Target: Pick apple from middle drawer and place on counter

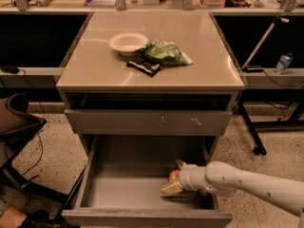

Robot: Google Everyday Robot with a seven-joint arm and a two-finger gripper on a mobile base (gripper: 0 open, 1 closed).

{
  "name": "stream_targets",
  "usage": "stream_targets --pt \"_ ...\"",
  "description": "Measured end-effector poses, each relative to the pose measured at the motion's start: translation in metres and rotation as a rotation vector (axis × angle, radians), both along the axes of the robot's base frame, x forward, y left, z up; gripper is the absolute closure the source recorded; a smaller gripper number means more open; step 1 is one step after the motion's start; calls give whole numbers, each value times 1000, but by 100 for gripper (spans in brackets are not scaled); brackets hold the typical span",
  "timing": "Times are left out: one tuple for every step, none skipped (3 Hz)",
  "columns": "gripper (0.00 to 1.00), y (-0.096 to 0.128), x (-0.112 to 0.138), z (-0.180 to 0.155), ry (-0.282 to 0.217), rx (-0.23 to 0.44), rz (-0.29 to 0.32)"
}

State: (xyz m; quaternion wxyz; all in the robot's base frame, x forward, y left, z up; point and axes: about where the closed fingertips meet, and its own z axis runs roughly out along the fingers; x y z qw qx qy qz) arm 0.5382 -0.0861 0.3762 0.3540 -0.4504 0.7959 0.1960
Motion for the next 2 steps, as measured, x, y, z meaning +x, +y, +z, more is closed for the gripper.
stream_targets --pt "42 0 0 0 0 0 0" --pt "65 0 0 0 0 0 0"
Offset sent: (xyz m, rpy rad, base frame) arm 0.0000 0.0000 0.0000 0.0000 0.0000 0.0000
